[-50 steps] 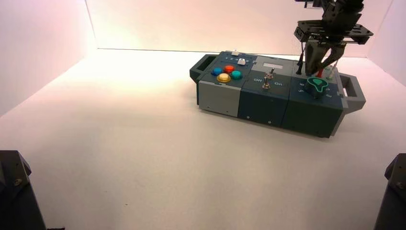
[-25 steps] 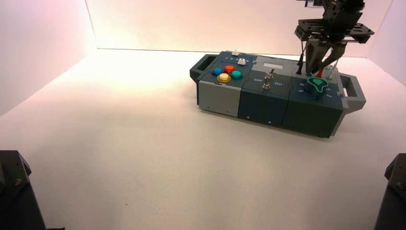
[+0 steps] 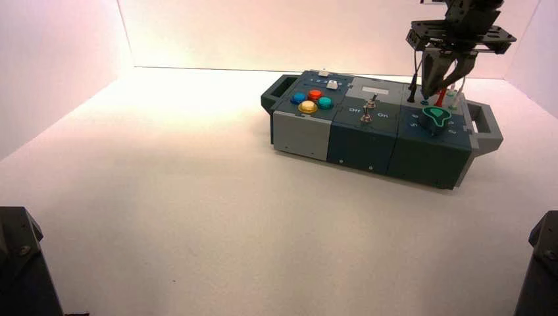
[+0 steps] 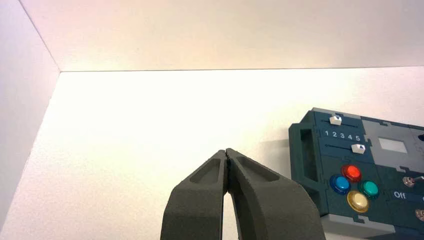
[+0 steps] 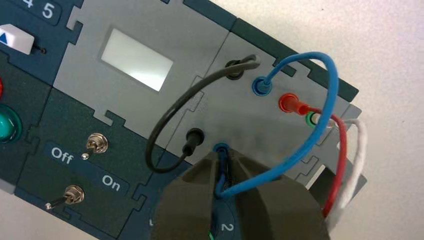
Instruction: Insert the blue wire.
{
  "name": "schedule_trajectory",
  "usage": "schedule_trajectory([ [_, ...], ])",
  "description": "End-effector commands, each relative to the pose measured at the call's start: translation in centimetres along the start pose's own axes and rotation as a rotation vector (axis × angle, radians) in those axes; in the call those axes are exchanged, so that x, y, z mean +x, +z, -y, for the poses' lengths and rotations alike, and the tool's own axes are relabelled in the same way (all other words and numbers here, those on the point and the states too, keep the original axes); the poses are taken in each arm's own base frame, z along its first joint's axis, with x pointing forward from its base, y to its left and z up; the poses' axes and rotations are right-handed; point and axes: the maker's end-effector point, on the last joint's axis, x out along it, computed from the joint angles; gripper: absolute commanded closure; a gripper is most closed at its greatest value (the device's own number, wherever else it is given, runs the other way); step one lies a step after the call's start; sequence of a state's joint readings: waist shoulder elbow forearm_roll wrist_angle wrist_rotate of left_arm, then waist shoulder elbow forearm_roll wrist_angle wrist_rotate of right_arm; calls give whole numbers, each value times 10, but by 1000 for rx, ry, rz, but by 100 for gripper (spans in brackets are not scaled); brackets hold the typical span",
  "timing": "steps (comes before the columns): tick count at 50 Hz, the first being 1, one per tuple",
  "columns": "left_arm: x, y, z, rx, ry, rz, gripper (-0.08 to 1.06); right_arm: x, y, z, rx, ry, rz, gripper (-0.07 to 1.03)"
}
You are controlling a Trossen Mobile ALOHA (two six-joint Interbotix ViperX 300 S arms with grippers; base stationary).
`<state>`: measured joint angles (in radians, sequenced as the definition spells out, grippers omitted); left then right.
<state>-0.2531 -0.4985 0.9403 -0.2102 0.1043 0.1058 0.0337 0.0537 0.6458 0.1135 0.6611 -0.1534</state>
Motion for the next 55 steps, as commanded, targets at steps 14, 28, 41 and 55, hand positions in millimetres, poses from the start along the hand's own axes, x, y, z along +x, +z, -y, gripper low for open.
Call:
schedule_trajectory([
  [14, -3, 17, 1, 8, -1, 44, 100, -10, 13, 0, -2, -3, 51, 99],
  [28, -3, 17, 0, 7, 0, 45, 100, 8, 6, 2, 3, -6, 36, 99],
  [41, -3, 17, 1, 6, -1, 43, 101, 13, 7, 3, 5, -9, 45, 99],
  [55, -3, 17, 1, 3, -2, 44, 101, 12, 8, 2, 4, -9, 45, 93],
])
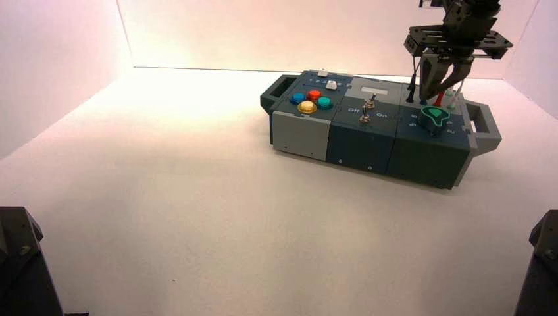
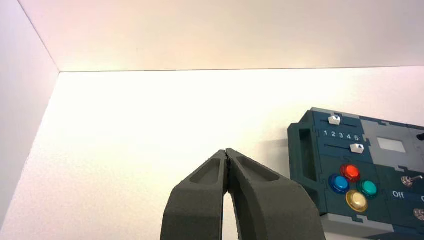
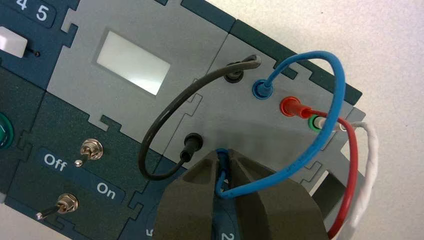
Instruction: Insert the blue wire.
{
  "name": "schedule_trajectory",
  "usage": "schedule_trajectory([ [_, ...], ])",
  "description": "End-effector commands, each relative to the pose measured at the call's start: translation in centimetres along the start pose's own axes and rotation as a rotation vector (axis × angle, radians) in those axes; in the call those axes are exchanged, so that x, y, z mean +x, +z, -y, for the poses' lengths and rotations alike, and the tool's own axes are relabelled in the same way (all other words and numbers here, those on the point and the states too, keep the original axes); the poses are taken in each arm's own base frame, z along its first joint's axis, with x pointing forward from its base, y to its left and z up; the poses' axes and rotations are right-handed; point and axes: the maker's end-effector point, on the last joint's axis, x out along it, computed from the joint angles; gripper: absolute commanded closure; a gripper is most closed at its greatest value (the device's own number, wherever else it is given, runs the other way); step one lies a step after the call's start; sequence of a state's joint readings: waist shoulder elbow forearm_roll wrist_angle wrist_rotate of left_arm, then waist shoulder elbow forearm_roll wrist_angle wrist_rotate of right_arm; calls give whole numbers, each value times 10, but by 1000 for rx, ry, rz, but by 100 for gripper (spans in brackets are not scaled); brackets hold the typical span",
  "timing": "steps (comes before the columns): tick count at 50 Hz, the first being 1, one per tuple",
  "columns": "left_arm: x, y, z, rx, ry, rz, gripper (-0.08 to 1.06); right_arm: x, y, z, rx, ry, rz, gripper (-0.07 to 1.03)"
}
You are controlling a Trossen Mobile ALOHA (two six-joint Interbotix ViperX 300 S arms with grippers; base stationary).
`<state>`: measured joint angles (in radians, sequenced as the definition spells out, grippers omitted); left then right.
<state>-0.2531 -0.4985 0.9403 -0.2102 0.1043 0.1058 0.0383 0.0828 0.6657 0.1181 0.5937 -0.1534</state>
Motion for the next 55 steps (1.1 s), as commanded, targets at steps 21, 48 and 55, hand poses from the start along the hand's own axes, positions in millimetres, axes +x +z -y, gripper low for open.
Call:
schedule_trajectory([
  [21, -3, 17, 1, 6, -1, 44, 101, -2, 8, 2, 2, -4, 23, 81],
  [48, -3, 19, 1, 6, -2, 47, 100, -20, 14, 0, -5, 2, 23, 75],
  [55, -3, 19, 1, 6, -2, 47, 101, -23, 16, 0, -5, 3, 25, 75],
])
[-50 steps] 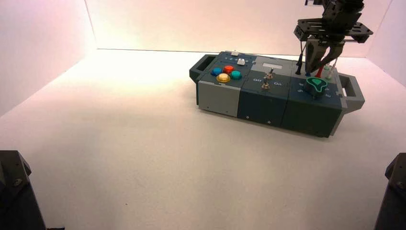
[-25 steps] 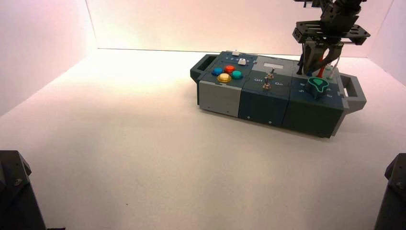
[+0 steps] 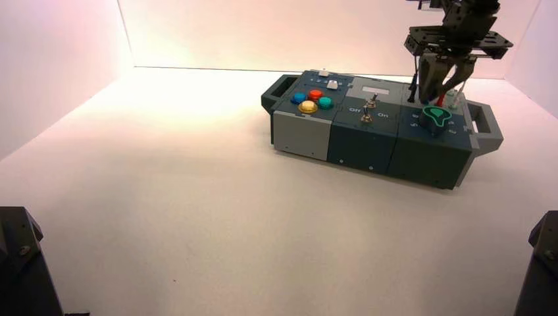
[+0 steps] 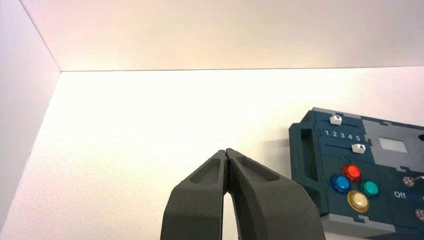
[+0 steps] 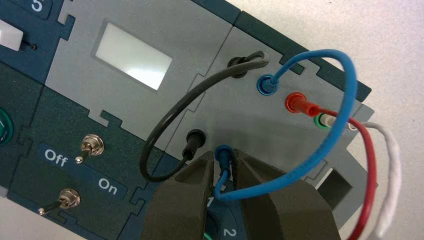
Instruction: Insert the blue wire.
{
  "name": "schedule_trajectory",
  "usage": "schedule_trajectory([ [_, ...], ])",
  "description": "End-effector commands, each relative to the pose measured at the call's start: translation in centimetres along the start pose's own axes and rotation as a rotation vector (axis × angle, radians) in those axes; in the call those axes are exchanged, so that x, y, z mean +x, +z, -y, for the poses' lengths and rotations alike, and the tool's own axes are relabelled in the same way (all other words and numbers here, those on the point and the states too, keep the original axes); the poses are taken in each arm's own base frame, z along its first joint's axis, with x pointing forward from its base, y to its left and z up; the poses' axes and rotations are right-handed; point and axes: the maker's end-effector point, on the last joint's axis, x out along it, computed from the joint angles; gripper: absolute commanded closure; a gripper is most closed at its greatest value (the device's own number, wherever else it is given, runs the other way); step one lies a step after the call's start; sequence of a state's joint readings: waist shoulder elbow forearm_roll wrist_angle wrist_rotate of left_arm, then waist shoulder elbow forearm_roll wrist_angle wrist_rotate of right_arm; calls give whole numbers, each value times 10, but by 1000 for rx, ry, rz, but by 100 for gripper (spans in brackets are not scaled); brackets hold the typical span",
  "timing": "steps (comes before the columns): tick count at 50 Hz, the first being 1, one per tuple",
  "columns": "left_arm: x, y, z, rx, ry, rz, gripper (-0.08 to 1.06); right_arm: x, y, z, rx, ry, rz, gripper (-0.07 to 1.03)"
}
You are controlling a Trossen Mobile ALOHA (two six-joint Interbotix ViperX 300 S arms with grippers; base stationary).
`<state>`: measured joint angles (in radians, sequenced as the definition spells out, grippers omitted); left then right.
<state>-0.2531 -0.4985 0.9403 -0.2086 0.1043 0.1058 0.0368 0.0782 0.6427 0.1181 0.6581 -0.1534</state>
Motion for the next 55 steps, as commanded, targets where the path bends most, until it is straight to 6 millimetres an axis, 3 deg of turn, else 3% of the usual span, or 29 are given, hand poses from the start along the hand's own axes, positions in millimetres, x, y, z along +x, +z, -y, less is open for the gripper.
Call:
schedule_trajectory([
  [1, -3, 18, 1, 3, -2, 47, 101, -18, 17, 1, -5, -5, 63, 75],
  [32, -3, 19, 1, 6, -2, 49, 100, -43, 22, -1, -12, -5, 104, 75],
  [46, -2, 19, 1, 19, 0, 46, 100, -67, 30, -2, -21, -12, 182, 75],
  [55, 0, 17, 1, 20, 0, 40, 100, -67, 30, -2, -21, -12, 185, 75],
])
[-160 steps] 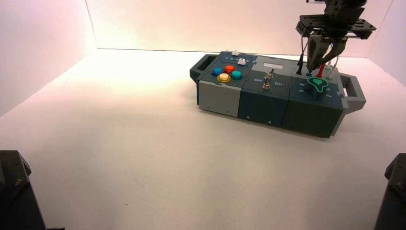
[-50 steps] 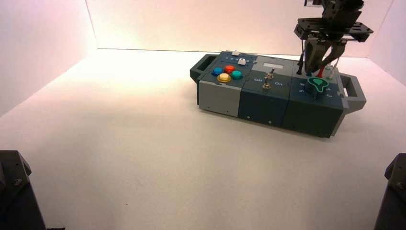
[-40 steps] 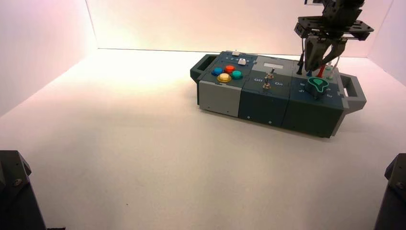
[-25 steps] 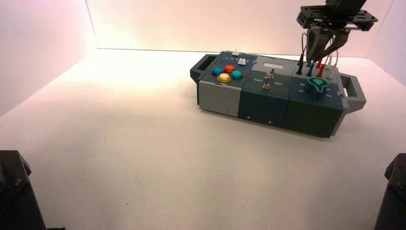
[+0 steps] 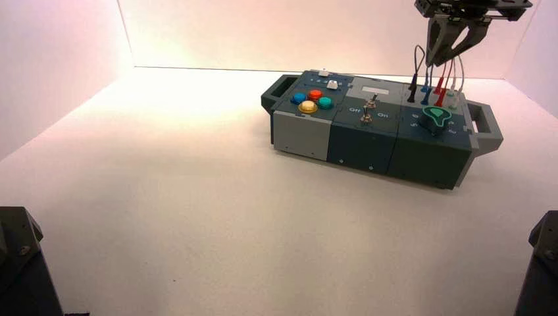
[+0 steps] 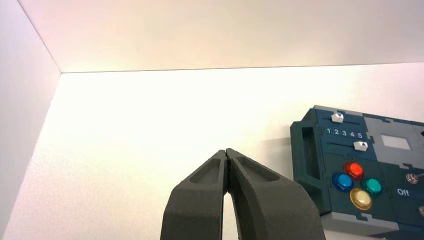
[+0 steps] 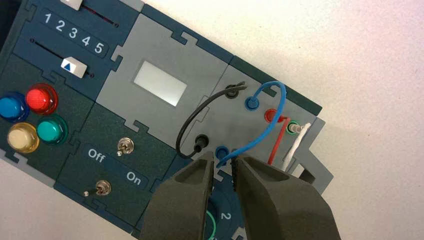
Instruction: Insert the blue wire.
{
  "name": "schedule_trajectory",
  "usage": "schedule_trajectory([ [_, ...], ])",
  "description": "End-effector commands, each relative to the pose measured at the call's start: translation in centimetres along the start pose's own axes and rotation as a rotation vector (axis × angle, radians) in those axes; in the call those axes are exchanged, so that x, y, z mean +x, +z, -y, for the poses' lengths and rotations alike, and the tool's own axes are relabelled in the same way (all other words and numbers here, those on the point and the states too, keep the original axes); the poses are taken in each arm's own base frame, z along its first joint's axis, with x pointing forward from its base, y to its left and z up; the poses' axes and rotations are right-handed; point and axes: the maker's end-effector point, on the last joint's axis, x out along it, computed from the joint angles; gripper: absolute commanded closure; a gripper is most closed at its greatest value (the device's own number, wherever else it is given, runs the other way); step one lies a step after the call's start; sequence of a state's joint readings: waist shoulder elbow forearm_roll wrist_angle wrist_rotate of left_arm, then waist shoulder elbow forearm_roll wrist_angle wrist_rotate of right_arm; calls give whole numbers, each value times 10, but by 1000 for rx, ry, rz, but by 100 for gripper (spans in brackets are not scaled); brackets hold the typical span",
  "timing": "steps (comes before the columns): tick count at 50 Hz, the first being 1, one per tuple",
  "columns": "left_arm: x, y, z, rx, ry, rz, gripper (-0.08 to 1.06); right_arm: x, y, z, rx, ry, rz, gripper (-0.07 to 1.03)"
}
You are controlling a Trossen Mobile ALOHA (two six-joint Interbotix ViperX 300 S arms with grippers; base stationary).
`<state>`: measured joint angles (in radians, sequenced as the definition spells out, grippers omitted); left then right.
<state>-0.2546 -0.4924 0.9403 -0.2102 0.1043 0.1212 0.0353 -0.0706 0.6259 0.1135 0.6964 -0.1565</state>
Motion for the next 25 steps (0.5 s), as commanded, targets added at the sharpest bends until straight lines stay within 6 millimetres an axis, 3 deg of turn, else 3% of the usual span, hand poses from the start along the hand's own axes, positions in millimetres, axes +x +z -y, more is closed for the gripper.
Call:
schedule_trajectory([
  [1, -2, 19, 0, 7, 1, 46, 100, -12, 14, 0, -3, -4, 58, 75],
  [25, 2, 15, 0, 57, 3, 29, 100, -24, 19, 0, -8, -15, 138, 75],
])
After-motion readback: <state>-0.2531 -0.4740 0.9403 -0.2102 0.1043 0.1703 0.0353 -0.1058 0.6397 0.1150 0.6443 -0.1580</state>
